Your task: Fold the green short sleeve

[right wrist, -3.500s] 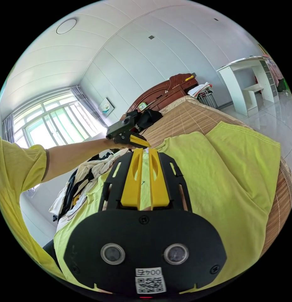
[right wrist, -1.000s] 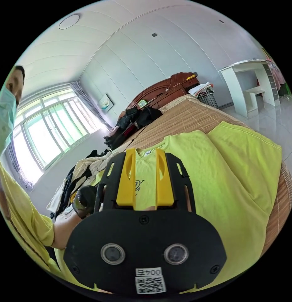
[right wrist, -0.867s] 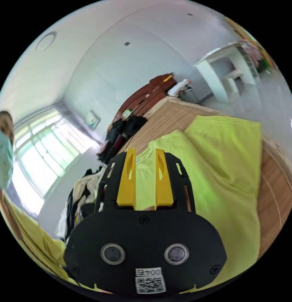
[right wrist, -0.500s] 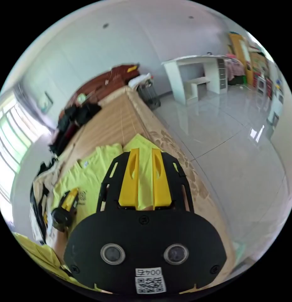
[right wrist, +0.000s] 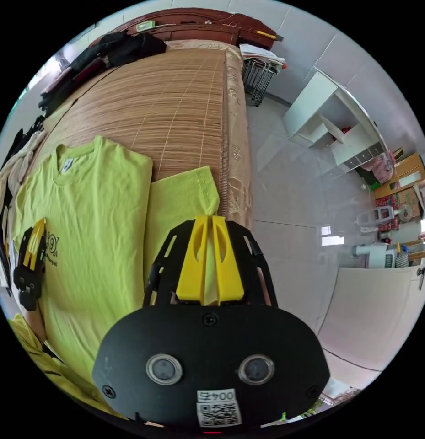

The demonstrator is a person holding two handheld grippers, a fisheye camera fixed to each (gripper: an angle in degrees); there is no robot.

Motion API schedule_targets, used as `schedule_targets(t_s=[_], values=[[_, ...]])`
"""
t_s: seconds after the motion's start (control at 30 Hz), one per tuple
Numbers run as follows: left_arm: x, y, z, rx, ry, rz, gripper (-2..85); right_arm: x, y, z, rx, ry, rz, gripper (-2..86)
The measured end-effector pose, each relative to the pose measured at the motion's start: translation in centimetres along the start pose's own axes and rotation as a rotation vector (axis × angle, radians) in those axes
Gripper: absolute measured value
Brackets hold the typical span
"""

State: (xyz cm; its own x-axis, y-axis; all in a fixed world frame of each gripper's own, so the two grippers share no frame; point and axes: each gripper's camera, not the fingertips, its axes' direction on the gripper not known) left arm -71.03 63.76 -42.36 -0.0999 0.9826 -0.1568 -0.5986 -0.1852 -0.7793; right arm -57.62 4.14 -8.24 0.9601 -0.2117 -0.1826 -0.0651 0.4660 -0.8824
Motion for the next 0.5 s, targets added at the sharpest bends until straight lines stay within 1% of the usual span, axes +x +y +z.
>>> schedule_targets(t_s=[0.07, 0.13, 0.23, 0.27, 0.3, 0.37, 0.4, 0.43, 0.5], values=[[0.0, -0.1, 0.1, 0.0, -0.001, 0.0, 0.2, 1.2, 0.9, 0.0, 0.022, 0.081, 0.083, 1.1], [0.0, -0.2, 0.2, 0.0, -0.001, 0.0, 0.1, 5.1, 3.0, 0.8, 0.036, 0.051, 0.259, 1.2], [-0.1, -0.3, 0.4, 0.0, -0.003, 0.001, 0.1, 9.2, 6.1, 2.1, 0.049, 0.046, 0.427, 2.9], [-0.1, -0.4, 0.4, 0.0, -0.003, 0.001, 0.1, 9.8, 6.6, 2.3, 0.046, 0.042, 0.445, 3.5], [-0.1, -0.4, 0.5, 0.0, -0.003, 0.001, 0.1, 10.9, 7.6, 2.7, 0.046, 0.003, 0.471, 4.7], [-0.1, -0.5, 0.5, 0.0, -0.004, 0.002, 0.1, 11.8, 9.0, 2.3, 0.126, -0.135, 0.465, 6.3], [-0.1, -0.5, 0.5, 0.0, -0.004, 0.002, 0.1, 11.9, 9.5, 1.9, 0.199, -0.252, 0.44, 8.0], [-0.1, -0.6, 0.6, 0.0, -0.005, 0.002, 0.1, 12.1, 9.3, 1.9, 0.222, -0.332, 0.429, 10.4], [-0.1, -0.7, 0.6, 0.0, -0.006, 0.002, 0.1, 12.6, 8.3, 2.7, 0.21, -0.401, 0.441, 13.3]])
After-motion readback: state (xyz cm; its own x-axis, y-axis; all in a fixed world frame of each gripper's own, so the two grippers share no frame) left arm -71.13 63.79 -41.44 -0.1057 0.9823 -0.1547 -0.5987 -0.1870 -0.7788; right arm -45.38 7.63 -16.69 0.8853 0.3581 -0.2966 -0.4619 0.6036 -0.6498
